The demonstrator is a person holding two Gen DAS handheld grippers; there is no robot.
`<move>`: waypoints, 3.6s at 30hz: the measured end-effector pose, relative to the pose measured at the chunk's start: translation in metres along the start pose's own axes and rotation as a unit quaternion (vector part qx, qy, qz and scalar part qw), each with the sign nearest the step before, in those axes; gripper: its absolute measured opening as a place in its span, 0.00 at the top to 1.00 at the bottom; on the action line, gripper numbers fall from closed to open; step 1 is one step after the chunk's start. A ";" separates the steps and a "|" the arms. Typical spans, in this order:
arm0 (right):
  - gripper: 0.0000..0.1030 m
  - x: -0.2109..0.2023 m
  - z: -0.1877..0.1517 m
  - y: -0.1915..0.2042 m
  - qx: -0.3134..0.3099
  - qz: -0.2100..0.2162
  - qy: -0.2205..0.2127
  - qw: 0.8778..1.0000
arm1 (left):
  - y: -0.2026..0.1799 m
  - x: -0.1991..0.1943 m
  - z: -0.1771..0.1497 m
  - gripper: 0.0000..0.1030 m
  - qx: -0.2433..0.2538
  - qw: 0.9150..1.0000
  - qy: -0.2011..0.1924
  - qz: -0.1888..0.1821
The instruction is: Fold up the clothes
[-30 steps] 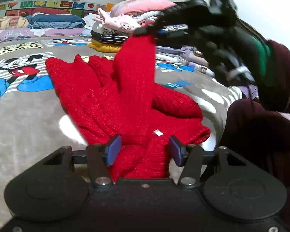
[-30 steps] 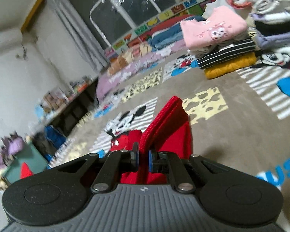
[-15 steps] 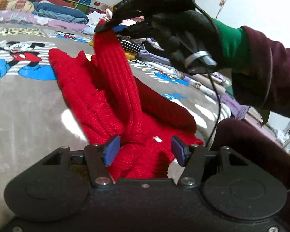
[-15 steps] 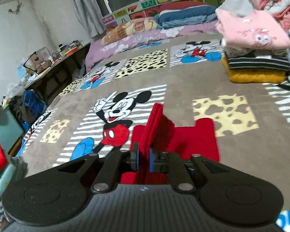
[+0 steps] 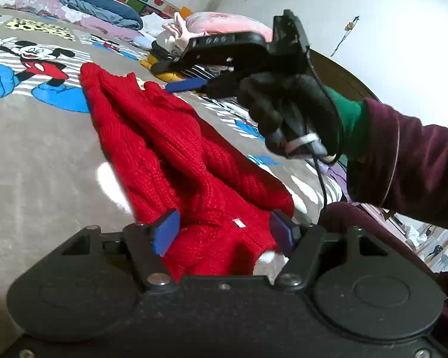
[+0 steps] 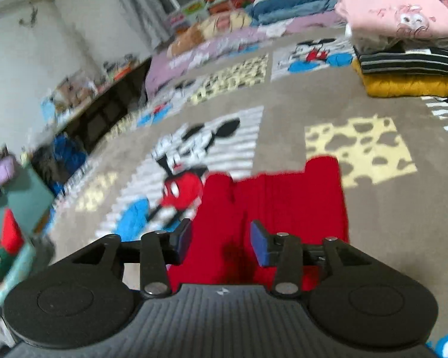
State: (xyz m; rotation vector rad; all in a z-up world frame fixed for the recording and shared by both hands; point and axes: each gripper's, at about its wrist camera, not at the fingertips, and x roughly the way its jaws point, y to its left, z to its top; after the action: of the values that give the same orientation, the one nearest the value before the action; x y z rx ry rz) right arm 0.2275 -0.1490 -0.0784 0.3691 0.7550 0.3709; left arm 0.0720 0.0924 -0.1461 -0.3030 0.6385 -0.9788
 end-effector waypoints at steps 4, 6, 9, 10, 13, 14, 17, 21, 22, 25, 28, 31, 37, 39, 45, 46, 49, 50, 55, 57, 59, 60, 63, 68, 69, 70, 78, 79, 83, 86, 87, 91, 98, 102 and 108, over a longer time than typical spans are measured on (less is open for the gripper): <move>0.55 0.017 -0.007 0.003 -0.019 0.001 0.027 0.999 | 0.005 0.000 0.001 0.36 -0.016 1.000 0.000 -0.005; 0.55 0.025 -0.009 0.003 -0.023 0.003 0.041 0.999 | 0.008 -0.001 0.001 0.36 -0.026 1.000 -0.001 -0.008; 0.74 0.032 -0.012 0.002 -0.024 0.013 0.050 0.998 | 0.010 -0.002 0.001 0.36 -0.037 0.999 -0.002 -0.013; 0.83 0.031 -0.013 0.001 -0.020 0.018 0.047 0.999 | 0.010 -0.002 0.001 0.36 -0.039 0.999 -0.001 -0.014; 0.85 0.023 -0.011 -0.003 -0.004 0.039 0.016 0.999 | 0.011 -0.003 0.000 0.36 -0.049 0.999 0.001 -0.022; 0.85 0.019 -0.010 -0.004 -0.002 0.041 0.002 0.999 | 0.011 -0.004 0.000 0.36 -0.052 0.998 0.003 -0.025; 0.85 0.012 -0.003 -0.008 0.015 0.033 -0.031 0.999 | 0.013 -0.005 0.001 0.36 -0.062 0.998 0.007 -0.031; 0.85 0.023 -0.002 -0.002 -0.006 0.022 -0.023 0.999 | 0.013 -0.005 0.002 0.36 -0.071 0.997 0.014 -0.034; 0.85 0.028 -0.002 -0.001 -0.011 0.020 -0.016 1.000 | 0.013 -0.005 0.002 0.36 -0.071 0.997 0.016 -0.033; 0.79 0.041 -0.007 0.003 -0.033 -0.004 0.013 0.999 | 0.012 -0.006 0.002 0.35 -0.074 0.997 0.018 -0.034; 0.72 0.029 -0.008 0.007 -0.041 0.001 -0.006 0.999 | 0.011 -0.008 0.003 0.34 -0.073 0.997 0.017 -0.031; 0.66 0.005 -0.008 0.016 -0.079 -0.002 -0.040 0.996 | 0.008 -0.012 0.005 0.30 -0.063 0.998 0.012 -0.028; 0.67 -0.038 -0.042 0.054 -0.242 0.034 -0.036 0.969 | 0.000 -0.021 0.008 0.30 -0.039 0.999 -0.001 -0.023; 0.68 -0.037 -0.063 0.071 -0.323 0.031 -0.017 0.946 | -0.001 -0.020 0.009 0.29 -0.035 0.999 0.001 -0.019; 0.70 0.009 -0.085 0.091 -0.398 -0.002 0.055 0.916 | -0.004 -0.001 0.006 0.27 -0.024 0.999 0.034 0.000; 0.69 0.015 -0.086 0.092 -0.397 -0.003 0.057 0.916 | -0.003 -0.001 0.006 0.27 -0.026 0.999 0.034 -0.001; 0.68 0.017 -0.086 0.095 -0.389 -0.011 0.061 0.919 | -0.002 -0.002 0.005 0.26 -0.029 0.999 0.035 -0.002; 0.67 0.017 -0.087 0.096 -0.388 -0.015 0.062 0.919 | -0.004 -0.003 0.005 0.26 -0.026 0.999 0.037 -0.001; 0.67 -0.020 -0.074 0.082 -0.310 0.021 0.020 0.950 | -0.009 -0.014 0.008 0.26 -0.008 1.000 0.026 0.010; 0.66 -0.047 -0.072 0.069 -0.283 0.028 -0.014 0.959 | -0.011 -0.020 0.009 0.26 0.006 1.000 0.015 0.022; 0.66 -0.072 -0.075 0.053 -0.269 0.021 -0.044 0.962 | -0.014 -0.023 0.010 0.26 0.026 0.999 0.006 0.046; 0.66 -0.083 -0.079 0.045 -0.269 0.012 -0.054 0.962 | -0.016 -0.024 0.009 0.26 0.038 0.997 0.003 0.061; 0.65 -0.112 -0.096 0.023 -0.273 -0.013 -0.083 0.958 | -0.027 -0.025 0.009 0.26 0.084 0.991 -0.015 0.101; 0.65 -0.143 -0.136 -0.005 -0.273 -0.031 -0.118 0.954 | -0.053 -0.028 0.013 0.26 0.141 0.981 -0.096 0.094; 0.65 -0.146 -0.144 -0.009 -0.267 -0.029 -0.125 0.955 | -0.057 -0.022 0.014 0.26 0.145 0.980 -0.101 0.092; 0.65 -0.149 -0.152 -0.012 -0.261 -0.025 -0.132 0.956 | -0.059 -0.017 0.016 0.26 0.150 0.979 -0.102 0.093; 0.66 -0.115 -0.177 -0.021 -0.272 -0.015 -0.053 0.961 | -0.044 0.040 0.001 0.24 0.175 0.970 0.039 0.162; 0.65 -0.112 -0.178 -0.025 -0.262 -0.016 -0.053 0.964 | -0.046 0.038 0.002 0.24 0.176 0.970 0.036 0.162; 0.65 -0.126 -0.181 -0.023 -0.268 -0.009 -0.073 0.960 | -0.046 0.017 0.005 0.24 0.156 0.975 0.007 0.158; 0.65 -0.147 -0.182 -0.024 -0.276 -0.003 -0.094 0.957 | -0.052 0.001 0.000 0.24 0.188 0.967 0.005 0.173; 0.65 -0.155 -0.183 -0.024 -0.288 -0.005 -0.101 0.952 | -0.054 -0.003 -0.003 0.24 0.201 0.963 0.008 0.180; 0.64 -0.179 -0.189 -0.023 -0.328 -0.026 -0.117 0.937 | -0.057 -0.011 -0.019 0.24 0.244 0.946 0.032 0.209; 0.57 -0.180 -0.211 -0.019 -0.412 -0.048 -0.076 0.907 | -0.063 -0.002 -0.042 0.24 0.350 0.899 0.082 0.251; 0.59 -0.161 -0.233 -0.009 -0.481 -0.068 -0.034 0.874 | -0.069 0.018 -0.053 0.26 0.425 0.857 0.099 0.275; 0.59 -0.145 -0.249 0.003 -0.536 -0.096 -0.066 0.836 | -0.068 0.031 -0.051 0.26 0.443 0.847 0.069 0.287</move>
State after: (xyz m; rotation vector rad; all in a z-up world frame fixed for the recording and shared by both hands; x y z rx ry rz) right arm -0.0486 -0.1648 -0.1592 -0.7363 0.3465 0.5146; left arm 0.0073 0.0319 -0.1624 0.7570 0.3090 -0.6195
